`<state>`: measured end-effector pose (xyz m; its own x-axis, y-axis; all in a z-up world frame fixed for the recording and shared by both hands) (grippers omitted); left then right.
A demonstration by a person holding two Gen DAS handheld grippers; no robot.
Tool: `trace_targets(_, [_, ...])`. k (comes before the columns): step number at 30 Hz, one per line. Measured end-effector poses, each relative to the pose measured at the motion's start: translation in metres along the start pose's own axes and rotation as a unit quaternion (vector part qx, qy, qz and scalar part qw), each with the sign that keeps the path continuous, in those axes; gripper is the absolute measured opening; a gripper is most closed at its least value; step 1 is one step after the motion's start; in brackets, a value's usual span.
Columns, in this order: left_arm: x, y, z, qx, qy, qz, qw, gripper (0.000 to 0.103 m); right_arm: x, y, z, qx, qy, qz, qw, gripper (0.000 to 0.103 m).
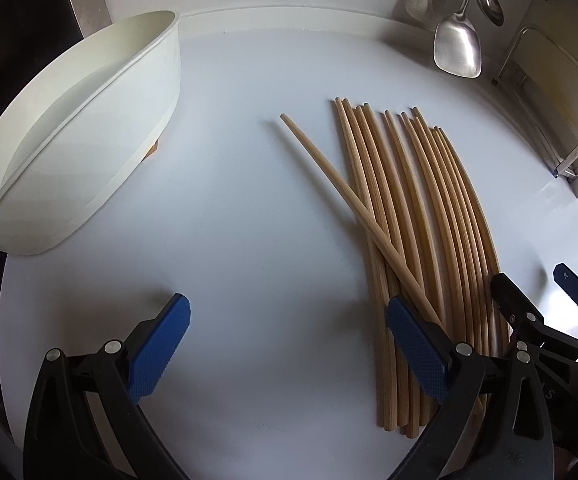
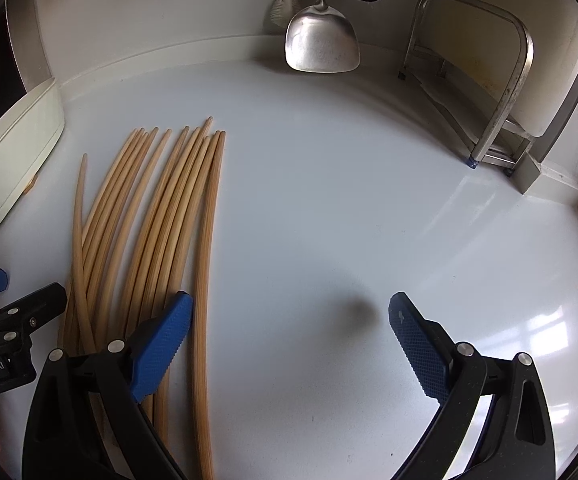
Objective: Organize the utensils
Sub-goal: 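Move both open grippers down toward the pile of wooden chopsticks, then close the right gripper on one chopstick while the left gripper closes on another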
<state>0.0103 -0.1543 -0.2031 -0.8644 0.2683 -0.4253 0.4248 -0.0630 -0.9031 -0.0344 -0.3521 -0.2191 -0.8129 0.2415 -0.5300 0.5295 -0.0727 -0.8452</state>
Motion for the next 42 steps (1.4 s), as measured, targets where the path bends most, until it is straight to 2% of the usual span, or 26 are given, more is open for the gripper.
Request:
trace_targets(4, [-0.003,0.008,-0.001,-0.013,-0.002,-0.011,0.9999,0.098,0.000,0.000,0.002,0.000,0.001,0.000,1.000,0.095])
trace_targets(17, [-0.012,0.013,-0.015,-0.023,-0.021,0.004,0.9995,0.097,-0.007,0.004,-0.006,-0.007,-0.016,0.012,1.000,0.093])
trace_targets(18, [-0.013,0.013,-0.014,-0.023,-0.020,0.007,0.9995,0.095,-0.006,0.004,-0.008,-0.011,-0.017,0.013,1.000,0.089])
trace_targets(20, [-0.015,0.009,-0.009,-0.022,-0.008,0.021,0.9995,0.081,-0.005,0.002,-0.011,-0.026,-0.022,0.012,0.999,0.079])
trace_targets(22, [-0.014,0.003,-0.004,-0.016,0.004,0.027,0.9995,0.060,-0.003,-0.001,-0.014,-0.037,-0.025,0.011,0.999,0.066])
trace_targets(23, [-0.015,0.001,-0.001,-0.015,0.008,0.029,0.9995,0.054,-0.002,-0.002,-0.015,-0.044,-0.027,0.009,0.999,0.062])
trace_targets(25, [-0.014,-0.001,0.002,-0.014,0.009,0.032,0.9994,0.029,-0.002,-0.003,-0.020,-0.050,-0.037,0.007,0.998,0.049])
trace_targets(26, [-0.014,-0.002,0.003,-0.015,0.009,0.032,0.9993,0.024,-0.002,-0.004,-0.022,-0.054,-0.043,0.006,0.998,0.046])
trace_targets(28, [-0.015,-0.002,0.005,-0.014,0.013,0.033,0.9993,0.010,-0.001,-0.005,-0.026,-0.057,-0.051,0.008,0.997,0.026])
trace_targets(29, [-0.016,-0.001,0.006,-0.014,0.016,0.033,0.9992,0.009,-0.001,-0.006,-0.028,-0.056,-0.054,0.009,0.997,0.020])
trace_targets(30, [-0.016,-0.002,0.006,-0.014,0.019,0.033,0.9992,0.008,-0.001,-0.006,-0.029,-0.054,-0.057,0.010,0.997,0.008])
trace_targets(31, [-0.018,-0.001,0.006,-0.014,0.021,0.033,0.9991,0.007,-0.001,-0.006,-0.030,-0.052,-0.059,0.011,0.997,0.007])
trace_targets(37, [-0.023,-0.009,0.002,-0.015,0.024,0.046,0.9985,0.007,-0.002,-0.006,-0.024,-0.061,-0.042,0.003,0.997,0.006])
trace_targets(42, [-0.032,-0.017,0.000,-0.008,0.025,0.054,0.9982,0.007,-0.008,-0.013,-0.017,-0.067,-0.024,0.014,0.997,0.006])
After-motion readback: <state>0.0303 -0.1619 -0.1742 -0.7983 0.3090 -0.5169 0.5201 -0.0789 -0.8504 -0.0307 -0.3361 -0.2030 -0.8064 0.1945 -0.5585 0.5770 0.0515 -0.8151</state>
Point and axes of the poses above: each gripper's, at about its wrist camera, not at the fingertips, and y roughly the way its jaws point, z to its right, x to its underside, the point moved 4 cm from there along y, roughly the way its jaws point, and after that the axes turned 10 degrees about y, right-handed, at the moved point
